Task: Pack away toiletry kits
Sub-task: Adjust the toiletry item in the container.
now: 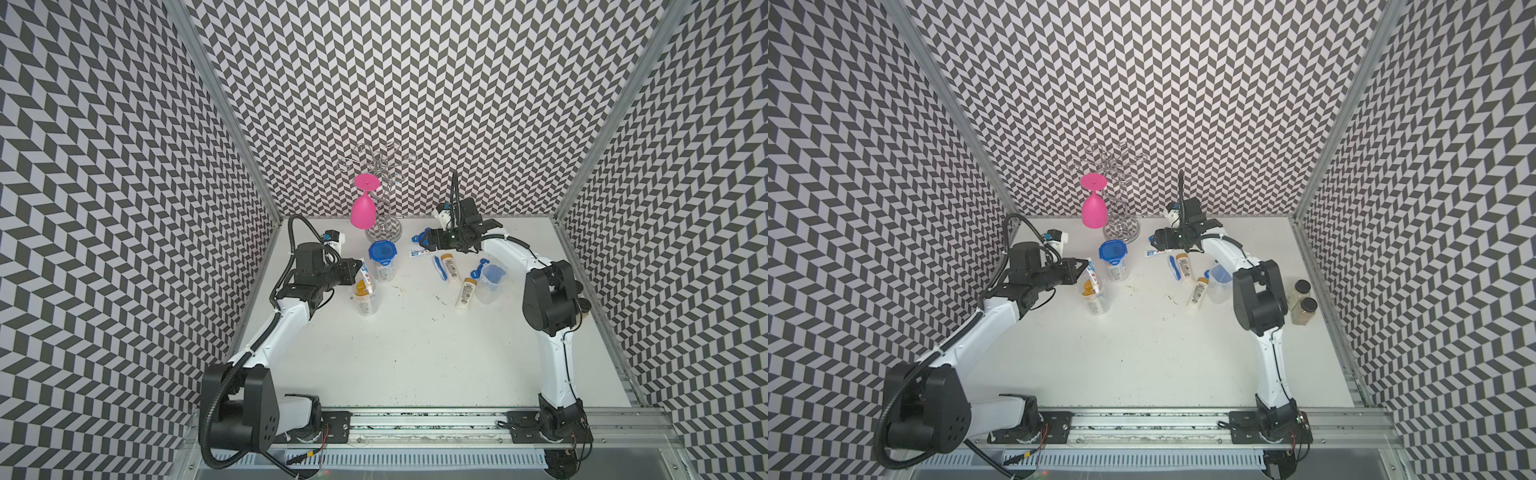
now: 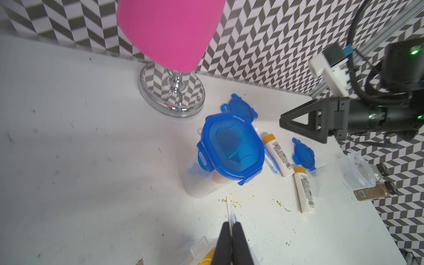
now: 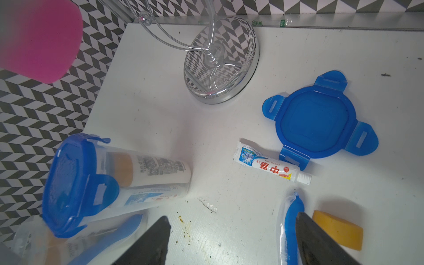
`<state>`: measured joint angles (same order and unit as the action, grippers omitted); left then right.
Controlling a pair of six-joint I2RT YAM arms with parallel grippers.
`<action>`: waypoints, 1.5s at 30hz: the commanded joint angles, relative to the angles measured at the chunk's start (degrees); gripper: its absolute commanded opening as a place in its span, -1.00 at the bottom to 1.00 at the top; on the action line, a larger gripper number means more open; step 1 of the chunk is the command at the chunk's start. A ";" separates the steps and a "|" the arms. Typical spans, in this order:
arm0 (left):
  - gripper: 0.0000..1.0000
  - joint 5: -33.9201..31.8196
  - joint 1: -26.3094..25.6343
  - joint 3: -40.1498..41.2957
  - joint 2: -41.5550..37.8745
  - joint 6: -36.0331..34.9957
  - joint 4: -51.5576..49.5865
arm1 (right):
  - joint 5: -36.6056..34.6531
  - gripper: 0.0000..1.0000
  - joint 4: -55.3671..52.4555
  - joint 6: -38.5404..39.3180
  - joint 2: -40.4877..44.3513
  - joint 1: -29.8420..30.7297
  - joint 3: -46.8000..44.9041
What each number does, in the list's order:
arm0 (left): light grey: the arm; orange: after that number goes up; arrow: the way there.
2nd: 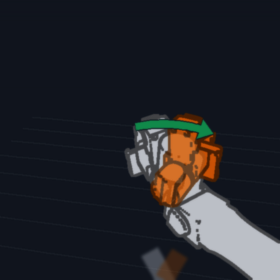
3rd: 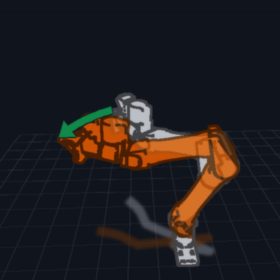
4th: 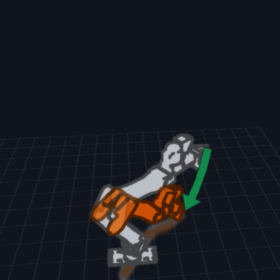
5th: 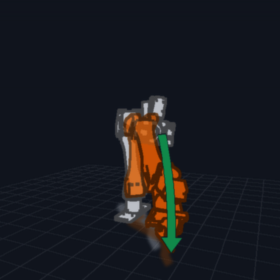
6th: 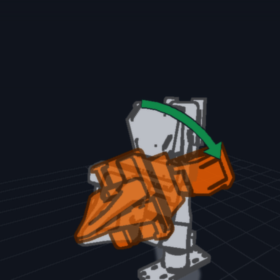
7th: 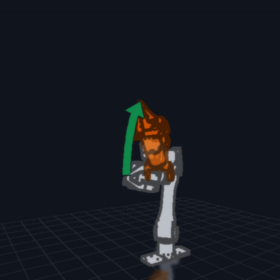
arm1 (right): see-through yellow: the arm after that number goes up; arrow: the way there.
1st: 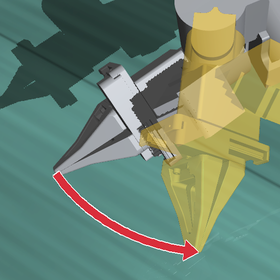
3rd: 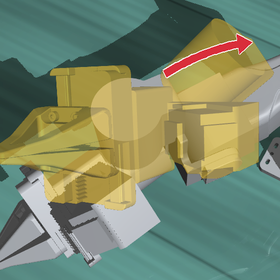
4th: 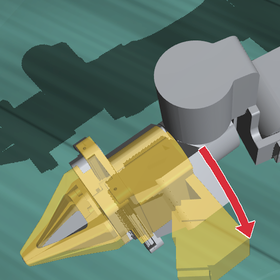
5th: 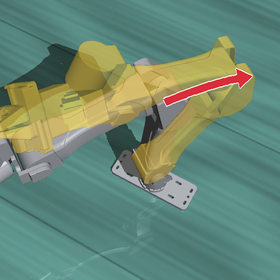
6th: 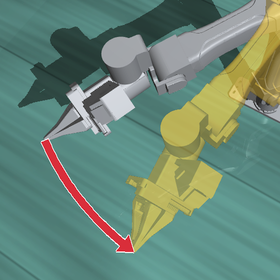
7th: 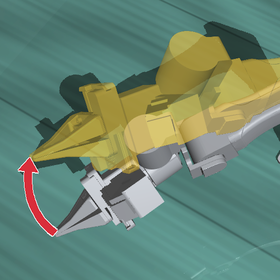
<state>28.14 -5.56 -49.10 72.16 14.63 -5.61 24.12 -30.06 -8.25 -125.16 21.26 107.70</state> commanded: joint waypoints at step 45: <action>-0.97 -46.76 -22.38 14.37 -8.70 -11.63 19.05 | 2.50 0.67 3.87 -1.31 5.63 2.89 -4.52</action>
<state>-13.37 -27.57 -35.27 64.42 4.21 13.15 25.61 -29.26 -9.54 -122.26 24.56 103.18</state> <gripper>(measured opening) 0.046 0.834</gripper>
